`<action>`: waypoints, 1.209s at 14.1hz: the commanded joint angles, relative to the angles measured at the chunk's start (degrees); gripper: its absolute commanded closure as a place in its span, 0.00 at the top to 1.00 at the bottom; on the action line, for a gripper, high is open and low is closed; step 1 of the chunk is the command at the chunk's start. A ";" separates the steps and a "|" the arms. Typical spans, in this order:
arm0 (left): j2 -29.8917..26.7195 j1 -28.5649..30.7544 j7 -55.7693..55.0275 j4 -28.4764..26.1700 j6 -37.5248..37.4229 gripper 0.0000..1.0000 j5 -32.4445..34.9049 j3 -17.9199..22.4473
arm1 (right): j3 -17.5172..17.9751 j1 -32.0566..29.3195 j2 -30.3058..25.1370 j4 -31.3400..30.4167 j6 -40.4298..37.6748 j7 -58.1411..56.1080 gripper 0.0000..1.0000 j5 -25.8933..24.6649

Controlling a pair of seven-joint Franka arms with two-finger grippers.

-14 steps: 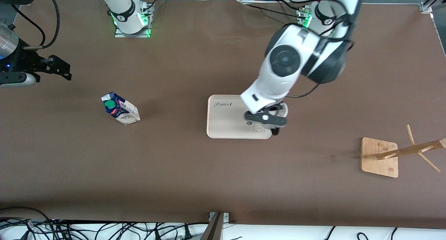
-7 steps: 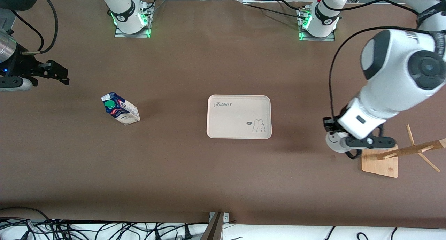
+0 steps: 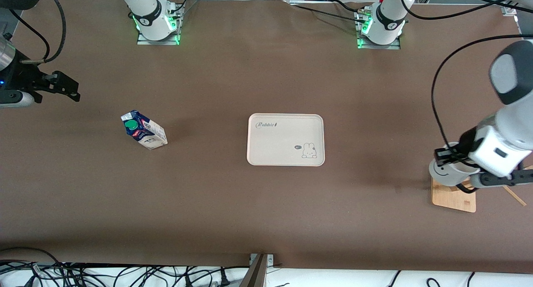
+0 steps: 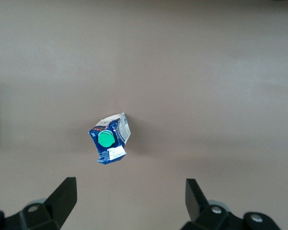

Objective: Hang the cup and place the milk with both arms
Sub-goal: 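Carry the mug with the left gripper to the wooden mug tree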

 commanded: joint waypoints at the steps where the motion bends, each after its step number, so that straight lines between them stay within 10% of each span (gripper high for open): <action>1: 0.17 5.45 5.37 1.43 -1.54 0.00 -4.89 -0.65 | 0.32 -0.53 0.35 1.14 -0.52 0.63 1.00 -0.84; 17: 0.26 9.94 11.10 -1.02 -1.71 0.00 -9.47 -0.57 | 0.32 -1.85 0.44 1.14 0.36 0.72 1.00 -0.32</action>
